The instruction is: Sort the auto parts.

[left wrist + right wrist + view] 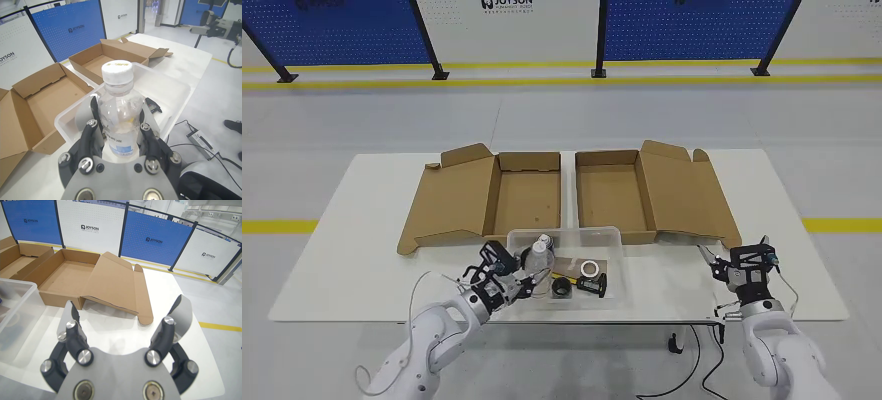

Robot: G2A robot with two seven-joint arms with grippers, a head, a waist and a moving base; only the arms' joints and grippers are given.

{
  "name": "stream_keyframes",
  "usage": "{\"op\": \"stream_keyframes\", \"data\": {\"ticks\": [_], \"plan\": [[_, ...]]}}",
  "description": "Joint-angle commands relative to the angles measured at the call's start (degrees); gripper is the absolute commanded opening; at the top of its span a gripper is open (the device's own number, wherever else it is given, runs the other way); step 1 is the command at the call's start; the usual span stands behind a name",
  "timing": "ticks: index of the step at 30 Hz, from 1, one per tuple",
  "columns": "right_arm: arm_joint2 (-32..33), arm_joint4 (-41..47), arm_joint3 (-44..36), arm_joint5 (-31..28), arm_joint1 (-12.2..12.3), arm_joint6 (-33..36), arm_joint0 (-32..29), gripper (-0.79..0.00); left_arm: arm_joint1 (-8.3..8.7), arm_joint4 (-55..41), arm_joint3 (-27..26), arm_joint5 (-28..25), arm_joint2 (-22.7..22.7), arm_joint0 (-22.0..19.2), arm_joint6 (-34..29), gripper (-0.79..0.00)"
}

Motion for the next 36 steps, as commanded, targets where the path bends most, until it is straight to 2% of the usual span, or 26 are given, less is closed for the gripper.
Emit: {"op": "stream_keyframes", "data": {"ticks": [1,12,24,32,36], "plan": [[0.0,0.0,0.0,0.0,0.0,0.0,0.0,0.000,0.10,-1.2,-1.2,-1.1,-0.4,0.2,0.1,-0.785],[0.0,0.0,0.0,0.0,0.0,0.0,0.0,0.000,0.61,-4.0,-4.9,-5.3,-1.8,1.2,0.8,-0.785],[0.0,0.0,0.0,0.0,0.0,0.0,0.0,0.000,0.91,-1.5,-4.1,-7.1,-1.1,0.6,2.5,-0.785],[0.0,0.0,0.0,0.0,0.0,0.0,0.0,0.000,0.75,-1.3,-3.8,-2.2,-1.9,-2.1,3.9,-0.785],[0.0,0.0,0.0,0.0,0.0,0.0,0.0,0.000,0.40,0.1,-2.8,4.1,-1.7,-4.5,2.2,-0.785]]}}
